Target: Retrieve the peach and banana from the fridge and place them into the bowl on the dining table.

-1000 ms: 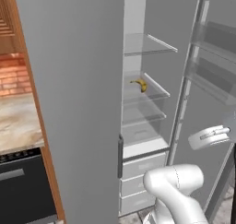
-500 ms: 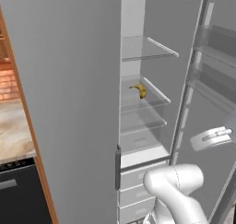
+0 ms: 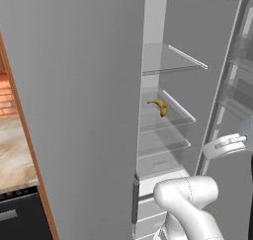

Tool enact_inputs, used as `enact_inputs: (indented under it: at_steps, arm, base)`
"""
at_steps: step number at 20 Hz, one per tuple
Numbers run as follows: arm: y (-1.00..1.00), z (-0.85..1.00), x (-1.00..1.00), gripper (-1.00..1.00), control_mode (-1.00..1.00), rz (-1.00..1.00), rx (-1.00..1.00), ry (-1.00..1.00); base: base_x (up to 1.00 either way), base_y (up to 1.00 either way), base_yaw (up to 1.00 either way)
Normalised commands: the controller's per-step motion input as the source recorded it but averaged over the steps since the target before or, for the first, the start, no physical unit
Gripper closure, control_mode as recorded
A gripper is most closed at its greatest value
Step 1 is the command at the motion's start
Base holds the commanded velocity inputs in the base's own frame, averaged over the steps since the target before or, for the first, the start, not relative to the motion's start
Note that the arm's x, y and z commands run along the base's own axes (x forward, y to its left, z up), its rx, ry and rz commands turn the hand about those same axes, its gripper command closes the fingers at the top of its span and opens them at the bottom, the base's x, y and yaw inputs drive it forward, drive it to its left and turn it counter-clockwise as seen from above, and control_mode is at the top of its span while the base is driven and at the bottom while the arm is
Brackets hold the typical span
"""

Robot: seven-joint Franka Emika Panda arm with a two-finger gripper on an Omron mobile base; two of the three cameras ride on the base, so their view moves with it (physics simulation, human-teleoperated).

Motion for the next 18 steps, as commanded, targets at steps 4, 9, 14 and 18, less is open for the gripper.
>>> enact_inputs:
  at_steps: [4,9,14,18]
  arm:
    - [0.0,0.0,0.0,-1.0,1.0,0.0,0.0,0.0]
    - [0.0,0.0,0.0,-1.0,1.0,0.0,0.0,0.0]
    - [0.0,0.0,0.0,-1.0,1.0,0.0,0.0,0.0]
    - [0.0,0.0,0.0,-1.0,1.0,0.0,0.0,0.0]
  base:
    - [0.09,0.0,0.0]
    - [0.01,0.0,0.0]
    - [0.06,0.0,0.0]
    - [0.0,0.0,-0.03]
